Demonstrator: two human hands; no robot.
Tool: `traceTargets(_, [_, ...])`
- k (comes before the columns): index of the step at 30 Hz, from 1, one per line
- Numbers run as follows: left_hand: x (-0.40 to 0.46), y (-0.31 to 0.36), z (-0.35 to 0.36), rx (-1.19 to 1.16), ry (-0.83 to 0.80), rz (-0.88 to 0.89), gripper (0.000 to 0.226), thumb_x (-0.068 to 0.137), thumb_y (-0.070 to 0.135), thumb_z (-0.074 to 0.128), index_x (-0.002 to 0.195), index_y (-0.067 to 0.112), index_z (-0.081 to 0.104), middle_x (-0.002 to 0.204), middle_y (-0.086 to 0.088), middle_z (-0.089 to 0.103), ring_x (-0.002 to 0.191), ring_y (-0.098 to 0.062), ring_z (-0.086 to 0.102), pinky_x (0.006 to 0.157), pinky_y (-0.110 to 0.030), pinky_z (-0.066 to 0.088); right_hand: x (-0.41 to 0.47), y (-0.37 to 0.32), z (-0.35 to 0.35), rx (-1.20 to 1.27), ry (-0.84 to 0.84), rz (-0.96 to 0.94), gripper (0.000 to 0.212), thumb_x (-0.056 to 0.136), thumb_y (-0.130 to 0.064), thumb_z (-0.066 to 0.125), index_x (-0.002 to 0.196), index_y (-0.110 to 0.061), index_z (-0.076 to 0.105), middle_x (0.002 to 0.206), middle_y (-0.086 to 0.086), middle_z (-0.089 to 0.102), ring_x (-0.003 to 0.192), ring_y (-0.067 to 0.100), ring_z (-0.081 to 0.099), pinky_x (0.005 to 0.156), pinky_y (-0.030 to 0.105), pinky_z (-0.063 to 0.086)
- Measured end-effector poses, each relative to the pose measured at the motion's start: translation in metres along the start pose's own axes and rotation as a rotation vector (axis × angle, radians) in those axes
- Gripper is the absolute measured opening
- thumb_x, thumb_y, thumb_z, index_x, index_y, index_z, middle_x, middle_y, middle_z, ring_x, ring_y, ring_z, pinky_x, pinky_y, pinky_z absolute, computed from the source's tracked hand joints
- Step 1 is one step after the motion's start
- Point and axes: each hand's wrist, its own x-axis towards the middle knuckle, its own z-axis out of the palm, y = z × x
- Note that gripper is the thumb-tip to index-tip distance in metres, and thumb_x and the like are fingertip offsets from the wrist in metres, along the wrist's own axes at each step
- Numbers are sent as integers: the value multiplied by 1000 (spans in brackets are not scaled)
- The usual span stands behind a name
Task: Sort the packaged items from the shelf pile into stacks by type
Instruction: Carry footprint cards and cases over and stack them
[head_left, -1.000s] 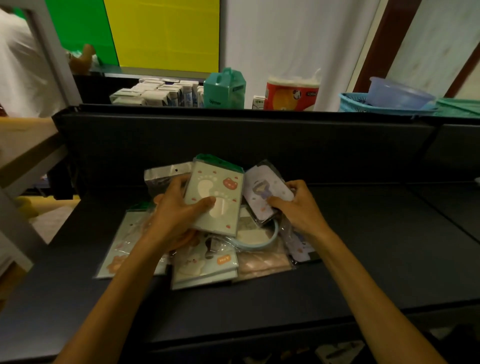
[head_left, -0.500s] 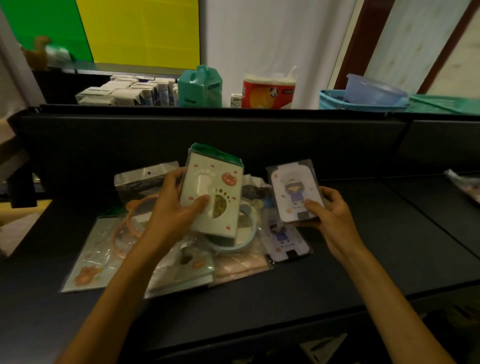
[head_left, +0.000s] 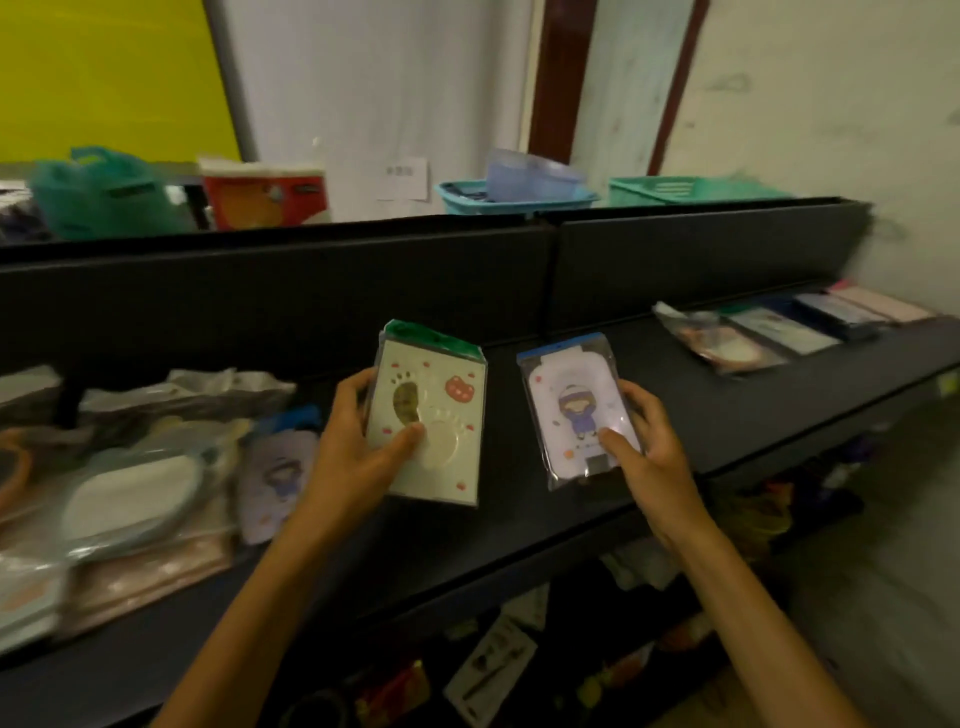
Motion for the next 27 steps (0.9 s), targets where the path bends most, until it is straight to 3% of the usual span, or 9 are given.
traceTargets(6, [5, 22, 130, -85, -158, 17, 62, 79, 15, 70, 104, 61, 37, 105, 18, 57, 89, 5, 64, 53, -16, 52, 2, 12, -126, -47, 93, 18, 45, 90, -6, 59, 126, -30, 47, 100, -28, 67, 94, 1, 66, 65, 16, 53])
traceTargets(11, [15, 41, 223, -137, -246, 8, 61, 81, 16, 69, 124, 44, 36, 121, 9, 56, 103, -15, 63, 72, -38, 59, 15, 19, -213, -82, 187, 23, 44, 91, -5, 57, 128, -23, 46, 112, -12, 64, 95, 2, 66, 65, 18, 53])
traceTargets(15, [31, 51, 295, -147, -324, 15, 61, 82, 16, 69, 127, 40, 35, 128, 1, 55, 109, -20, 60, 82, -49, 56, 29, 32, -276, -95, 261, 49, 44, 91, -7, 58, 125, -31, 47, 114, -11, 64, 96, 6, 67, 64, 23, 56])
traceTargets(19, [53, 57, 367, -142, -360, 15, 61, 82, 16, 70, 126, 40, 35, 129, -1, 55, 110, -20, 60, 84, -49, 55, 51, 48, -337, -101, 317, 78, 44, 90, -10, 60, 121, -39, 49, 114, -10, 66, 96, 8, 67, 67, 28, 57])
traceTargets(25, [96, 61, 469, -133, -381, 47, 61, 81, 17, 70, 123, 43, 34, 133, 0, 48, 110, -18, 58, 81, -44, 57, 113, 73, -418, -100, 328, 85, 46, 90, -9, 60, 126, -33, 47, 108, -15, 68, 97, 11, 68, 64, 27, 56])
traceTargets(27, [112, 65, 500, -115, -348, 57, 63, 80, 18, 71, 124, 43, 33, 125, 10, 45, 109, -6, 55, 75, -32, 58, 142, 77, -442, -102, 313, 90, 44, 89, -9, 60, 122, -37, 49, 106, -17, 69, 96, 10, 68, 63, 26, 56])
